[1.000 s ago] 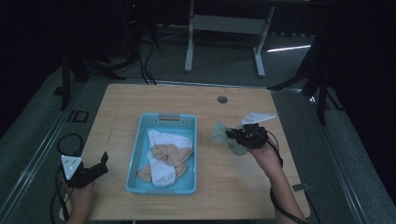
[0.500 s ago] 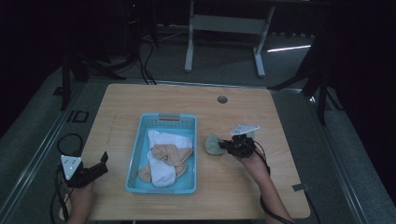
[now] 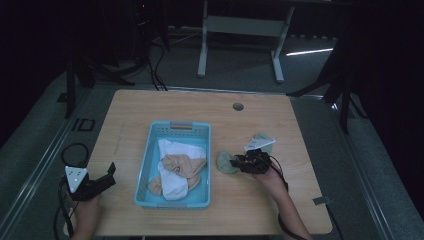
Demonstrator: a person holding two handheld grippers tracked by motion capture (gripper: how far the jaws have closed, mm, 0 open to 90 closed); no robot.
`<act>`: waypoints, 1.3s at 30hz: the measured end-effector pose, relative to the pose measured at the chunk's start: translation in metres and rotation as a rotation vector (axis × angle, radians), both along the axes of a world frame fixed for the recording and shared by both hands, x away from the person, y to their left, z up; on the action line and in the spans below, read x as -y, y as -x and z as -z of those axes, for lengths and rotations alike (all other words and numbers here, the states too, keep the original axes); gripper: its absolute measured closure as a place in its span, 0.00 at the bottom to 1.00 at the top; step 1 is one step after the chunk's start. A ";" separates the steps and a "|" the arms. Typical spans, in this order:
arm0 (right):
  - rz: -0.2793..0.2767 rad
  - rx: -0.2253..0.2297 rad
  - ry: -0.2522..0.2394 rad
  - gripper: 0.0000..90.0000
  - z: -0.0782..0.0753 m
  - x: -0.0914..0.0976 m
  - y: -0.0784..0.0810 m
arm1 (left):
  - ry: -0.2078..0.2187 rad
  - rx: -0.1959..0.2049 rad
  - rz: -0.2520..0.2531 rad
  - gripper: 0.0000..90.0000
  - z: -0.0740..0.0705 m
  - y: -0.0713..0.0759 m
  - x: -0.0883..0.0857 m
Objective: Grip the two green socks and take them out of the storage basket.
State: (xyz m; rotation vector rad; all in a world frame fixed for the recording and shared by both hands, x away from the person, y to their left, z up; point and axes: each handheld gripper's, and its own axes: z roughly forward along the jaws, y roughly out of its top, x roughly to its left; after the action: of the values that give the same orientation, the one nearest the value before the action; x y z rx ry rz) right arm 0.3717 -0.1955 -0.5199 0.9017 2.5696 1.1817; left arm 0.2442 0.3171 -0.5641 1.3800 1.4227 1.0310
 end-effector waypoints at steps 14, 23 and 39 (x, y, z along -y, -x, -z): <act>-0.014 0.015 -0.111 0.19 -0.026 0.023 0.004 | -0.001 0.000 0.001 0.00 0.000 0.000 0.000; 0.017 0.041 -0.108 0.19 -0.029 0.045 0.008 | -0.004 0.000 -0.001 0.00 0.000 0.000 0.000; 0.171 0.088 -0.131 0.19 -0.024 0.104 0.018 | -0.004 -0.001 -0.002 0.00 0.000 0.000 0.000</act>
State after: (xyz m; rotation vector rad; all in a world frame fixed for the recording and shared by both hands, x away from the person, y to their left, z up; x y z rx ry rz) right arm 0.3535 -0.2993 -0.4957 1.0486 2.3172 1.3192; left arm 0.2443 0.3167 -0.5641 1.3825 1.4235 1.0352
